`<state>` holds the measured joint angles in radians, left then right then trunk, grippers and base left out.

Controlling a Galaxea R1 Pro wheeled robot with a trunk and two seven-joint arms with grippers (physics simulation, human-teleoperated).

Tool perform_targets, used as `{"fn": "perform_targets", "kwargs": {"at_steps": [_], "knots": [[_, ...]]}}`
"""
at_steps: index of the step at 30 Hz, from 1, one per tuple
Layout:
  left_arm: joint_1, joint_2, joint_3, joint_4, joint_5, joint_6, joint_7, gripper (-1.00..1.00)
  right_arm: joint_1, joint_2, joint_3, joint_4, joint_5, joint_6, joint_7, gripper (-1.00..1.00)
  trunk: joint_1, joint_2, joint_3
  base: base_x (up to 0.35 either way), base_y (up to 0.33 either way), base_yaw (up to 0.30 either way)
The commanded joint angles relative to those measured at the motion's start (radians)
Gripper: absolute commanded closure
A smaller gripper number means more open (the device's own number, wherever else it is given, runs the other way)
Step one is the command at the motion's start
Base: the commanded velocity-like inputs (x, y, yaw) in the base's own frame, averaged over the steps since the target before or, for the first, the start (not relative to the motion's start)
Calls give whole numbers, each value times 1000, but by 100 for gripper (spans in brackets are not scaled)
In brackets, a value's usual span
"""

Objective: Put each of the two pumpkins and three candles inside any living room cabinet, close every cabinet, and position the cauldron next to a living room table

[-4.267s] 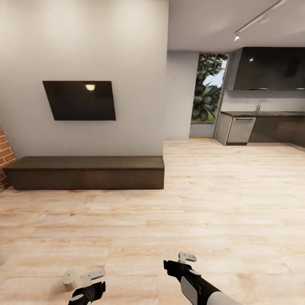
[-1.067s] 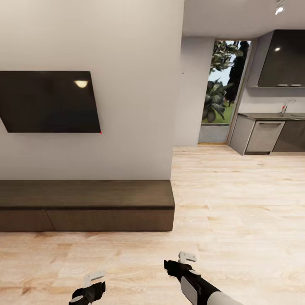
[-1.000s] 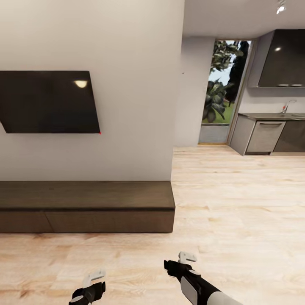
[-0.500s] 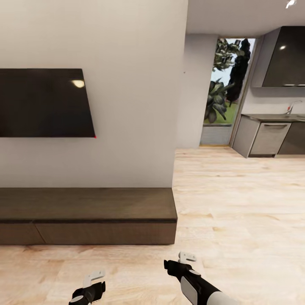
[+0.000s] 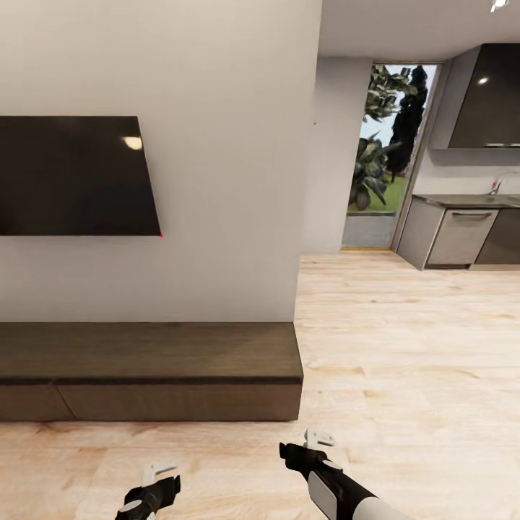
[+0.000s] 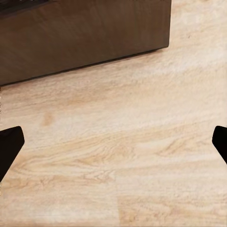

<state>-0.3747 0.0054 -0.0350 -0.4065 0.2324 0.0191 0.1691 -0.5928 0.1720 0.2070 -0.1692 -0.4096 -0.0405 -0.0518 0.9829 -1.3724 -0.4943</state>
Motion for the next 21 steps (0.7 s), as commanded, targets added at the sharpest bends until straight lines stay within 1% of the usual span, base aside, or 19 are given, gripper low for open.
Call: {"fn": "perform_targets", "kwargs": {"at_steps": [1,2,3,4,5,7,8,9,11,13,14,15,16,17,18,19,21], "knots": [[0,2,-3,-14,9,7,-9,-100,-1,0,7,1,-11,-4,-3,-100,0,-1,-1,0,0,0],[2,4,-1,-34,9,14,-28,-100,-1,0,6,1,-13,-4,4,-100,0,-1,-1,0,0,0],[2,7,1,-73,10,37,-67,-100,-1,0,4,2,-17,-4,29,-100,0,-1,-1,0,0,0],[3,8,2,-87,10,52,-81,-100,-1,0,3,3,-18,-5,40,-100,0,-1,-1,0,0,0],[4,12,4,-121,11,93,-113,-100,-1,-1,0,6,-21,-5,63,-100,0,-1,-1,0,0,0],[8,35,6,-216,23,213,-191,-100,-1,-9,-9,21,-37,-6,107,-100,0,-1,-1,0,0,0],[11,52,7,-275,40,286,-239,-100,-1,-11,-12,30,-47,-6,125,-100,0,-1,-1,0,0,0],[17,75,8,-334,64,365,-291,-100,-1,-13,-14,36,-59,-6,138,-100,0,-1,-1,0,0,0],[23,102,9,-398,99,455,-346,-100,0,-14,-16,40,-71,-7,150,-100,0,-1,-1,0,0,0],[30,164,15,-525,181,658,-434,-100,-1,-21,-17,45,-89,-9,170,-100,0,-1,-1,0,0,0],[30,178,18,-556,201,709,-448,-100,-1,-23,-17,46,-91,-11,174,-100,0,-1,-1,0,0,0],[32,217,36,-642,254,837,-477,-100,-1,-34,-18,49,-97,-24,186,-100,0,-1,-1,0,0,0],[33,228,45,-669,270,866,-484,-100,-1,-38,-18,50,-98,-30,189,-100,0,-1,-1,0,0,0],[33,246,69,-721,300,907,-493,-100,-1,-45,-18,51,-100,-39,196,-100,0,-1,-1,0,0,0],[34,258,93,-768,332,934,-499,-100,-1,-50,-18,51,-101,-47,204,-100,0,-1,-1,0,0,0],[34,267,111,-806,367,952,-503,-100,-1,-53,-19,52,-102,-52,213,-100,0,-1,-1,0,0,0],[34,275,128,-847,441,971,-507,-100,0,-57,-22,52,-103,-58,240,-100,0,-1,-1,0,0,0]]}}
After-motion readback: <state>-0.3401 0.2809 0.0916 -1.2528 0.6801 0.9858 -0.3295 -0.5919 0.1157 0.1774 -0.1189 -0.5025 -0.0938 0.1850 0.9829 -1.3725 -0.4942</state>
